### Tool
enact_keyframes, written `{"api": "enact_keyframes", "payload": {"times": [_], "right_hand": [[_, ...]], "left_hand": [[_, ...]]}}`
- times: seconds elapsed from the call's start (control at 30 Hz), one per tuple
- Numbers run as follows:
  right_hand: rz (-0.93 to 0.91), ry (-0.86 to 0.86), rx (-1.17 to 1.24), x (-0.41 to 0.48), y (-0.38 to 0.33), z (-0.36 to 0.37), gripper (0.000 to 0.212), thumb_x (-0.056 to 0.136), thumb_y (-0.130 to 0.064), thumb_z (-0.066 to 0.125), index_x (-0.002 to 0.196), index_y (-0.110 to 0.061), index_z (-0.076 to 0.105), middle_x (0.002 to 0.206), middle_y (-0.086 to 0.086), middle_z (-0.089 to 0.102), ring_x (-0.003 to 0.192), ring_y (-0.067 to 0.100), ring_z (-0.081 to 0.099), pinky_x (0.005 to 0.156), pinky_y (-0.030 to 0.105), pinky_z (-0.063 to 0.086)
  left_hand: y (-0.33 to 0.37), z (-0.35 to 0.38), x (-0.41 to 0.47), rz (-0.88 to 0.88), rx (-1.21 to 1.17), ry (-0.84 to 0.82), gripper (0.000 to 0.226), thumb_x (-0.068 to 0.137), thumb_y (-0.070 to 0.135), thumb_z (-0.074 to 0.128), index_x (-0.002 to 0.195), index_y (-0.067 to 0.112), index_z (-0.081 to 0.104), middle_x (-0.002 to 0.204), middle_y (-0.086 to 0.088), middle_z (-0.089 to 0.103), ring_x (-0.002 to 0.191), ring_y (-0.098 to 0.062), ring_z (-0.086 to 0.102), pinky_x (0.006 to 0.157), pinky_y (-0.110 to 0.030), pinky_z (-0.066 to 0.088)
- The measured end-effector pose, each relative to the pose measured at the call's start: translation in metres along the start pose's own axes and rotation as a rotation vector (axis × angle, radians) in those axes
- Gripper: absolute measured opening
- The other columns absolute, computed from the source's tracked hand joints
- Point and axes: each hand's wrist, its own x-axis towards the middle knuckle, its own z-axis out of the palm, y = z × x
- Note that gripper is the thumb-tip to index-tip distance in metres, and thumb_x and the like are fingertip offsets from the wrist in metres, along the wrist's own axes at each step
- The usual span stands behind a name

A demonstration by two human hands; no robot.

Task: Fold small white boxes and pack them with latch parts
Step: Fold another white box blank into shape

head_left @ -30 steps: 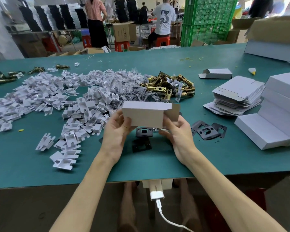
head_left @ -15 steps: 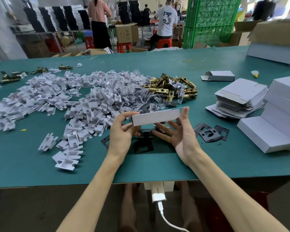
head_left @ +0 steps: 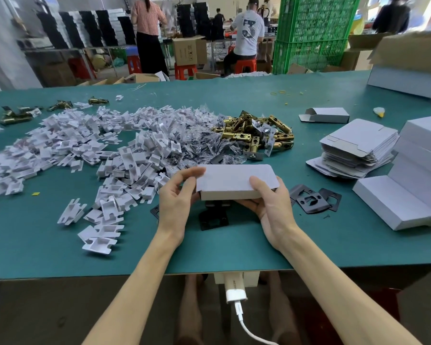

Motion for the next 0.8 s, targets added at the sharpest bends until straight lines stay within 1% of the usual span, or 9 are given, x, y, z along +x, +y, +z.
{"api": "enact_keyframes", "payload": {"times": [0.1,0.17,0.27,0.37,0.43,0.53,0.6,0.73,0.8], "right_hand": [[0.000,-0.003,-0.011,-0.001,0.000,0.000,0.031,0.095,-0.013,0.070,0.124,-0.008,0.061,0.113,0.010,0.072,0.099,0.018,0.071,0.081,0.037,0.061],[0.013,-0.019,-0.007,-0.002,0.000,0.000,0.024,0.094,-0.014,0.071,0.116,-0.003,0.067,0.104,0.009,0.076,0.097,0.020,0.072,0.081,0.036,0.062],[0.034,-0.031,0.014,-0.002,0.000,0.000,0.014,0.094,-0.012,0.070,0.104,-0.002,0.070,0.096,0.007,0.077,0.092,0.019,0.073,0.083,0.039,0.063],[0.041,-0.042,0.023,-0.002,0.000,0.000,0.009,0.094,-0.010,0.069,0.100,-0.004,0.070,0.095,0.007,0.077,0.091,0.019,0.073,0.084,0.040,0.063],[0.039,-0.050,0.026,-0.003,0.000,0.000,0.009,0.095,-0.011,0.068,0.101,-0.004,0.070,0.096,0.007,0.077,0.091,0.018,0.073,0.083,0.037,0.062],[0.040,-0.055,0.034,-0.004,-0.001,0.000,0.009,0.095,-0.011,0.068,0.101,-0.005,0.070,0.096,0.007,0.077,0.092,0.018,0.073,0.080,0.034,0.062],[0.042,-0.057,0.040,-0.005,-0.001,0.000,0.010,0.095,-0.012,0.068,0.101,-0.005,0.070,0.097,0.007,0.077,0.091,0.018,0.073,0.078,0.032,0.062],[0.054,-0.061,0.040,-0.006,-0.001,0.000,0.012,0.094,-0.012,0.069,0.102,-0.003,0.070,0.098,0.009,0.077,0.092,0.019,0.073,0.080,0.034,0.062],[0.059,-0.069,0.041,-0.006,-0.001,0.000,0.013,0.094,-0.012,0.070,0.103,-0.003,0.071,0.099,0.009,0.077,0.092,0.020,0.073,0.081,0.034,0.062]], "left_hand": [[-0.001,-0.002,-0.001,0.011,0.049,0.024,0.012,0.101,0.020,0.068,0.111,0.025,0.073,0.112,0.007,0.073,0.108,-0.017,0.067,0.096,-0.046,0.058],[-0.004,-0.003,0.001,-0.001,0.049,0.046,0.015,0.099,0.021,0.071,0.114,0.022,0.069,0.114,0.006,0.071,0.107,-0.008,0.066,0.097,-0.041,0.057],[-0.007,-0.003,0.002,-0.080,0.010,0.083,0.026,0.098,0.024,0.071,0.122,0.019,0.062,0.119,0.006,0.071,0.108,-0.005,0.068,0.091,-0.030,0.055],[-0.010,-0.002,0.005,-0.148,-0.001,0.034,0.026,0.102,0.024,0.065,0.127,0.017,0.062,0.108,0.008,0.078,0.099,-0.006,0.071,0.079,-0.022,0.056],[-0.012,-0.004,0.006,-0.140,0.008,0.013,0.027,0.105,0.021,0.060,0.132,0.014,0.061,0.105,0.011,0.079,0.096,-0.005,0.072,0.078,-0.021,0.057],[-0.012,-0.004,0.005,-0.098,0.041,-0.022,0.022,0.108,0.017,0.054,0.123,0.023,0.068,0.111,0.010,0.079,0.101,-0.006,0.073,0.080,-0.018,0.056],[-0.009,-0.003,0.003,-0.071,0.052,-0.046,0.028,0.108,0.015,0.051,0.113,0.030,0.074,0.113,0.009,0.079,0.102,-0.005,0.073,0.082,-0.016,0.055],[-0.006,-0.003,0.002,-0.060,0.059,-0.059,0.040,0.107,0.018,0.051,0.105,0.046,0.079,0.116,0.009,0.078,0.108,-0.008,0.072,0.090,-0.021,0.055],[-0.009,-0.005,0.004,-0.079,0.040,-0.046,0.032,0.108,0.020,0.053,0.112,0.038,0.079,0.120,0.004,0.077,0.113,-0.014,0.071,0.099,-0.033,0.055]]}}
